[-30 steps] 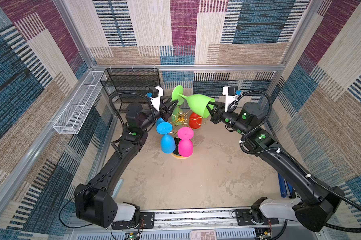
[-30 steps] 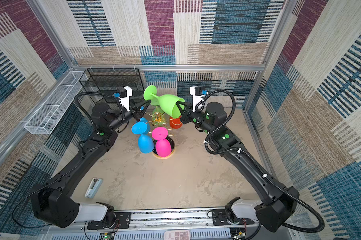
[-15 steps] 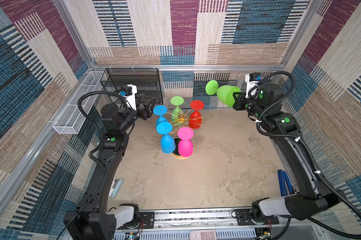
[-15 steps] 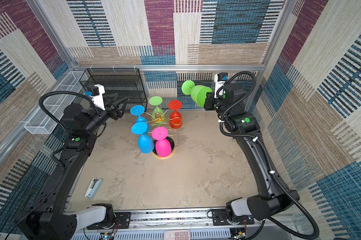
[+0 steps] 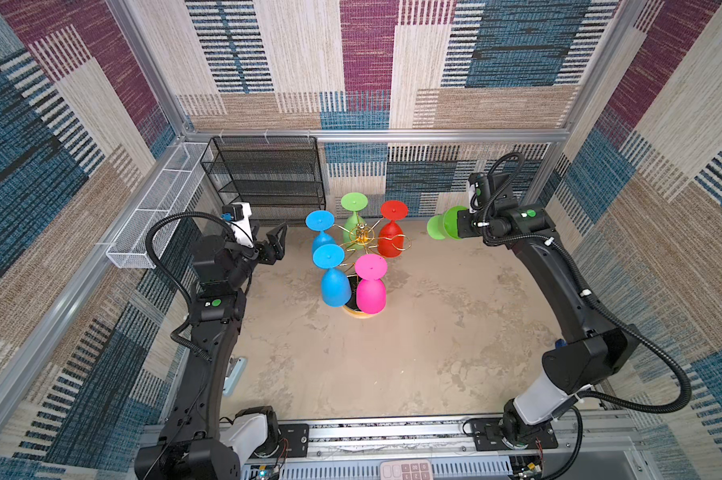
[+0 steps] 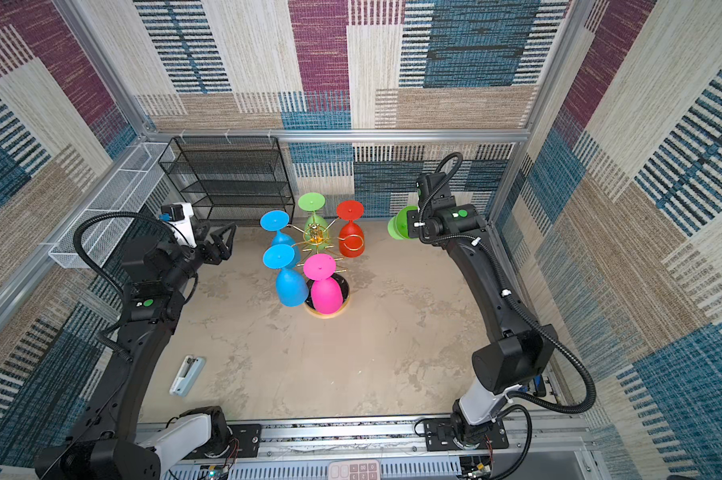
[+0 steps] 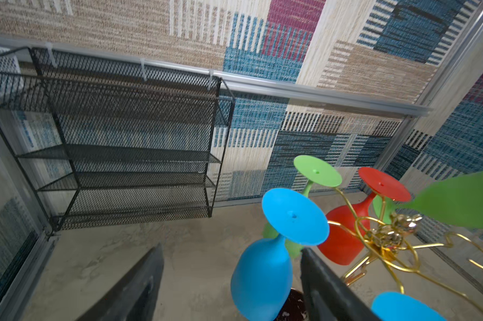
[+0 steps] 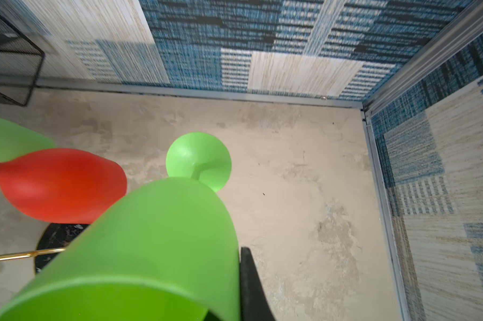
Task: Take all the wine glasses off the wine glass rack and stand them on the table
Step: 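Lower the green glass upright onto the table beside the rack with the right gripper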
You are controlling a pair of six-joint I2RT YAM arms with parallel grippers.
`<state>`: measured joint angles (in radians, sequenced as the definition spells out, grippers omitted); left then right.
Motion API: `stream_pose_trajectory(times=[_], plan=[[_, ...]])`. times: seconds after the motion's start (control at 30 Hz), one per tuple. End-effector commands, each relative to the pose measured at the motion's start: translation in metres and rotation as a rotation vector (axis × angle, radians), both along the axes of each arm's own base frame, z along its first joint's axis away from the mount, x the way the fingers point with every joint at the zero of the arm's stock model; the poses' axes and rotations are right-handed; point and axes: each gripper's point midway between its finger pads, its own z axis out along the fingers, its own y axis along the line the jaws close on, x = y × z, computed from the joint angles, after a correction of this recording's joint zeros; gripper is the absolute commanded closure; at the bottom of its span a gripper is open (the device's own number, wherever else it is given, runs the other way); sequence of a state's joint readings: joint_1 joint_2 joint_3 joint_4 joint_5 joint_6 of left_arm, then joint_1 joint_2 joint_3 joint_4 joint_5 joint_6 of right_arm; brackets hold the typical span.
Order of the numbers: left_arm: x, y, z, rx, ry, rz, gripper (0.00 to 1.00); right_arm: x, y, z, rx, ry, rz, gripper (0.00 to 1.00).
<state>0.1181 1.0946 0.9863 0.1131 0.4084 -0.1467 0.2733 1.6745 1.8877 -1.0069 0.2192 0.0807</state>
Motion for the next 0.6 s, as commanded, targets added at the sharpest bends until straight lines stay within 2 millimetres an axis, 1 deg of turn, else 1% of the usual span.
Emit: stream_pose_trajectory(times=[0.0,0.07,0.17,0.27,0.37,0.57], plan=[[0.002,0.007,-0.006,-0.008,-0.019,0.034,0.2,0.007,-0.003,-0.012,-0.046,0.039,-0.01,1.0],[0.002,0.012,-0.014,-0.008,-0.01,0.056,0.2,0.015,0.002,-0.025,-0.047,0.081,0.004,1.0],[-0.001,0.015,-0.017,-0.002,-0.006,0.065,0.21,0.027,0.012,-0.041,-0.031,0.113,0.036,1.0],[-0.004,0.018,-0.02,0.018,0.003,0.088,0.2,0.039,0.018,-0.058,-0.029,0.145,0.052,1.0],[-0.006,0.02,-0.022,0.021,0.008,0.102,0.2,0.049,0.024,-0.072,-0.033,0.178,0.073,1.0],[-0.006,0.02,-0.024,0.018,0.009,0.1,0.2,0.068,0.035,-0.091,-0.035,0.222,0.102,1.0]])
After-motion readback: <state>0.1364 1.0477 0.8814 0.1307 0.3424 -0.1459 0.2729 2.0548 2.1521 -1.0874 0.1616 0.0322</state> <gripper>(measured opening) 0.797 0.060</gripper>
